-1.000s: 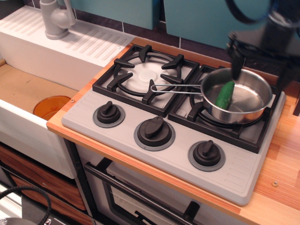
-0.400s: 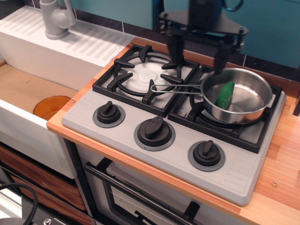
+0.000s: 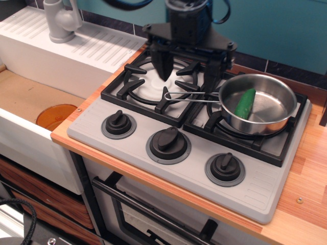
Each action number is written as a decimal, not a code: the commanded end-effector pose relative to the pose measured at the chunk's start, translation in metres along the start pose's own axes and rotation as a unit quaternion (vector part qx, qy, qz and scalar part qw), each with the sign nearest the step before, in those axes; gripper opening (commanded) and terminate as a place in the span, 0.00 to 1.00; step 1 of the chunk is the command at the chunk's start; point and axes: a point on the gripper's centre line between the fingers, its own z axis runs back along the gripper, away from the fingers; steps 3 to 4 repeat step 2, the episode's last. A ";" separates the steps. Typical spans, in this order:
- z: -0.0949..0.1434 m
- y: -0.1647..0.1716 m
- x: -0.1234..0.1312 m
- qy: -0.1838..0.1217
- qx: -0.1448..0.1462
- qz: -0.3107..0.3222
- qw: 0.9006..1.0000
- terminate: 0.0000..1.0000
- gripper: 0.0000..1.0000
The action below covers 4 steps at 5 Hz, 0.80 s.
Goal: Put pickle in pot or pan an put pot or pan on stove
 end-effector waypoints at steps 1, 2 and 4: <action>-0.001 0.005 0.016 -0.016 -0.012 0.016 1.000 0.00 1.00; -0.009 0.007 0.024 -0.016 -0.022 0.018 0.999 1.00 1.00; -0.009 0.007 0.024 -0.016 -0.022 0.018 0.999 1.00 1.00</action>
